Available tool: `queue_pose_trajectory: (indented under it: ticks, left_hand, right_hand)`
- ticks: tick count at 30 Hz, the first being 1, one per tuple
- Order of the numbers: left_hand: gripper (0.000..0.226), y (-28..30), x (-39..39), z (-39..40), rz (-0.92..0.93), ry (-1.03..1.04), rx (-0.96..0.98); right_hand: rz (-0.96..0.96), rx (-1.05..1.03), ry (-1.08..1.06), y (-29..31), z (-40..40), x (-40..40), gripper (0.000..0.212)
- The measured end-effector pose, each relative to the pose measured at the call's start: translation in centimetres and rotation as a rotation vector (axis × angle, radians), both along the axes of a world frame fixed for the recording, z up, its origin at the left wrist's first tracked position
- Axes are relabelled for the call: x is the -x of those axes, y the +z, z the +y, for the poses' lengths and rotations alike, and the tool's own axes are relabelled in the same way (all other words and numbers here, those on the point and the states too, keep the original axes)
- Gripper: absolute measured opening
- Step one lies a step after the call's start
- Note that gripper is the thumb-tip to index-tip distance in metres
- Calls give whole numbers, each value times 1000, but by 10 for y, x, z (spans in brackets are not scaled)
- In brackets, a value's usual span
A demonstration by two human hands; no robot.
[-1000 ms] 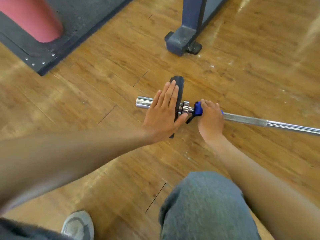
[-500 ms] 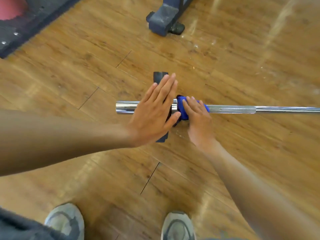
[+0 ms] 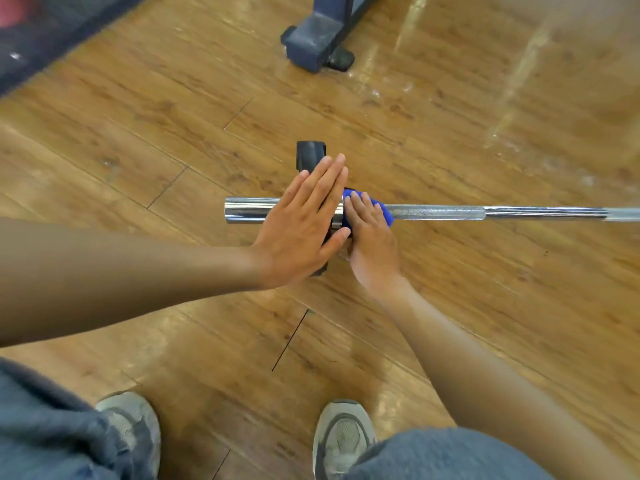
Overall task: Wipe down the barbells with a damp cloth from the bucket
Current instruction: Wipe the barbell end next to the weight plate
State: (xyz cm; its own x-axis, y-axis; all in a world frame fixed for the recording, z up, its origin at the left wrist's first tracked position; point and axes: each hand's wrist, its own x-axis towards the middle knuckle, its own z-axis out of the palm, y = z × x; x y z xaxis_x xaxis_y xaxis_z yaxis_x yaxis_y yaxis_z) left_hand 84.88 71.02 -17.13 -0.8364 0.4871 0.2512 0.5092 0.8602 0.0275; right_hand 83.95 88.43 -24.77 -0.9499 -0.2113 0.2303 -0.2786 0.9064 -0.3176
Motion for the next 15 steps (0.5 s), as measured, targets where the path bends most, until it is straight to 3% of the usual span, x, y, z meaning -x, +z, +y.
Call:
queue_pose_trajectory:
  ticks: [4,8,12,15]
  left_hand:
    - [73,6,33,-5,129,-4,102]
    - [71,24,70,-8,228,-10,133]
    - [72,15,66,-4,197,35,104]
    - [73,-5,63,-3,111,98,45]
  right_hand:
    - [-77,-40,-238,10,23,28,68]
    - [-42,-107,1,13,0,39,64]
    - [-54,-117,-201,18,17,73,60]
    - [20,-134,-88,15,-8,81,52]
